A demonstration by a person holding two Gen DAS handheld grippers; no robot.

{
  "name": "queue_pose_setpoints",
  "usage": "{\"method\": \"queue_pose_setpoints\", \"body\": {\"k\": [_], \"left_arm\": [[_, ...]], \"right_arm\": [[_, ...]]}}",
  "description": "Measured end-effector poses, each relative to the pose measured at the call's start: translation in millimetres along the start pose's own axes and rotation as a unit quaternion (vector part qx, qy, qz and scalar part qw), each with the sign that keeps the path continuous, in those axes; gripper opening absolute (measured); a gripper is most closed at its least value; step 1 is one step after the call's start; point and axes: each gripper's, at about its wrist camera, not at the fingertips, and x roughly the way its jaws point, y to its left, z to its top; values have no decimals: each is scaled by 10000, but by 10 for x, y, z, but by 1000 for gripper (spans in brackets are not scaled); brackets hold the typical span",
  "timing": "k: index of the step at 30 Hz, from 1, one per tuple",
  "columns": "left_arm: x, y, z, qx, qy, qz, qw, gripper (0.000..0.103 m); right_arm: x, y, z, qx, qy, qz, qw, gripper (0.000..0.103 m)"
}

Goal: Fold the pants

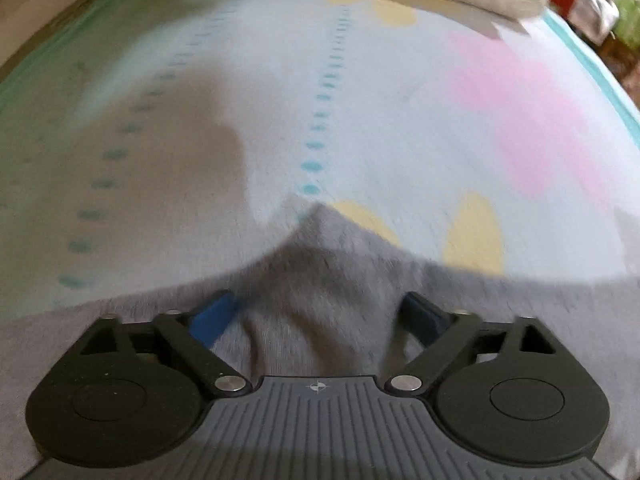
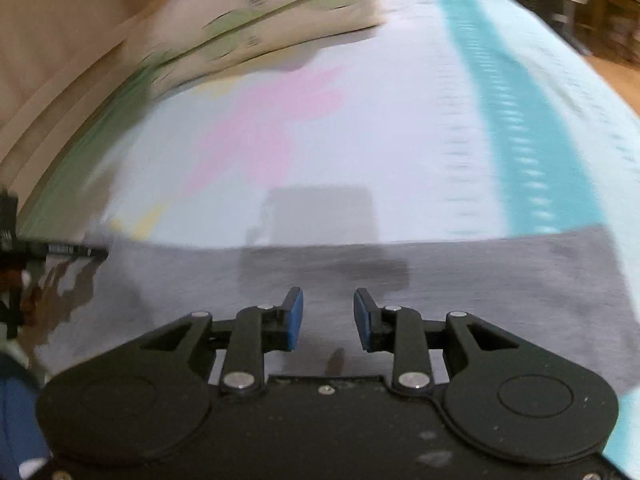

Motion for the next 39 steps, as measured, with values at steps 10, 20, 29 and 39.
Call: {"method": "queue_pose_setpoints", "body": {"k": [10,20,29,39], "left_arm": [[-456,-446,-99,241,-475,-166,9984,92],[-535,-1367,-537,803,-283,-1287,9880,92],[-296,-1763,-868,1411,-38,-1028,9846,94],[-472,-1615,-885,1083,-227,-1140,9873,94]], "right_arm": [[-348,-1140,-139,816,-331,-1357,9868,40],[-150,-1552,-21,744,-511,-1315,9872,41],[236,-1548,264,325,-321,-1108,9928,41],[214,-1243,257,-483,-458,-1538,9859,4]]}}
